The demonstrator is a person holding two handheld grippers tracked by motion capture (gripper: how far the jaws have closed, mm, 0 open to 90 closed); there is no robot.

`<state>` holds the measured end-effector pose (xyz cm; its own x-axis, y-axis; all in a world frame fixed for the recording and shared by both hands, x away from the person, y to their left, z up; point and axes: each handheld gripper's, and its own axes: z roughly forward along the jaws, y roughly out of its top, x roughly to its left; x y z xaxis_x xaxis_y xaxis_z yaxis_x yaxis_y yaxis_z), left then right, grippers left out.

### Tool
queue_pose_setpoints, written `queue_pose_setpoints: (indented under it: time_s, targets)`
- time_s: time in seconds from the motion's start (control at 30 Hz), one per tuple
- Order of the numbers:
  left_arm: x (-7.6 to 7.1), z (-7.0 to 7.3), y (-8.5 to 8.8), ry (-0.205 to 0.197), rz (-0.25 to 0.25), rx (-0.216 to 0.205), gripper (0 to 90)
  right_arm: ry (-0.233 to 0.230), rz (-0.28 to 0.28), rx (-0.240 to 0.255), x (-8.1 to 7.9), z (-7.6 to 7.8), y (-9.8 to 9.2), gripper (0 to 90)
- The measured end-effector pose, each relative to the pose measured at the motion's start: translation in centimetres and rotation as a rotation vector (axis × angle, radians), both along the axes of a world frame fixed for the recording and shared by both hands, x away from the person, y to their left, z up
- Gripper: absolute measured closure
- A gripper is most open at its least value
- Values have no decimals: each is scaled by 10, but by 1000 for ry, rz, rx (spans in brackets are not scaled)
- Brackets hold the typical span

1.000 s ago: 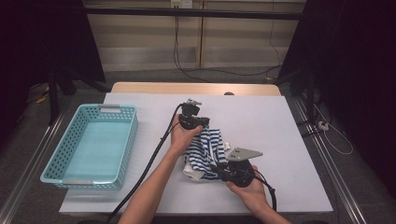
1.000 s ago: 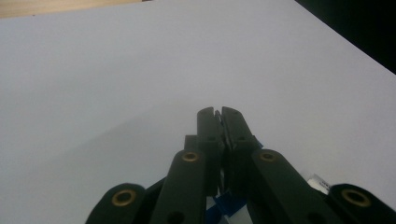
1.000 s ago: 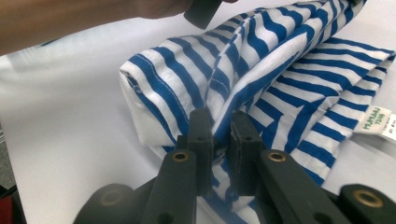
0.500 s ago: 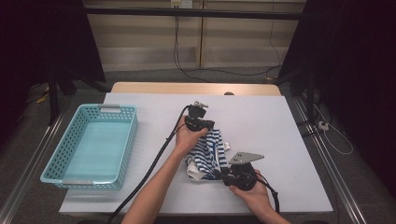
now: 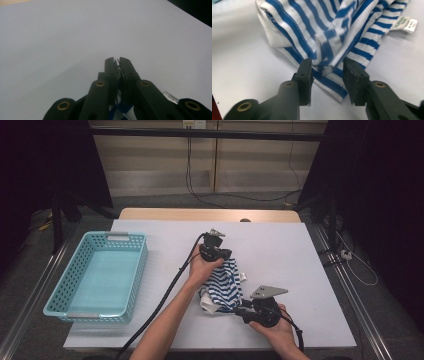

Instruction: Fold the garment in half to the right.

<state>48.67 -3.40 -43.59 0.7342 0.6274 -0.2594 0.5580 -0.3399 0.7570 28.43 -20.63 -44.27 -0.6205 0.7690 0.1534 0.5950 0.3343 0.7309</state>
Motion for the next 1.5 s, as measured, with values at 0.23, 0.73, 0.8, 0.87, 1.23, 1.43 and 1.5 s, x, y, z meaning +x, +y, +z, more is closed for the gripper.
queue_pose_setpoints:
  time_s: [0.23,0.73,0.8,0.87,1.23,1.43,1.5]
  targets:
    - [-3,1,0,-68,0,28,798,1,-21,21,0,2,-8,480]
    - [-10,18,34,-142,86,9,173,-79,-67,31,14,16,-10,443]
    - [-11,20,41,-139,97,-4,143,-70,-84,30,19,16,-11,448]
    - [-13,21,47,-137,102,-5,121,-57,-82,26,23,13,-13,457]
    - [-19,22,77,-149,142,0,95,52,-29,-24,22,-3,-10,888]
    - [-23,23,88,-155,122,30,84,49,-33,-57,18,-1,-13,900]
    - [-25,23,92,-160,112,44,78,54,-41,-48,17,0,-15,884]
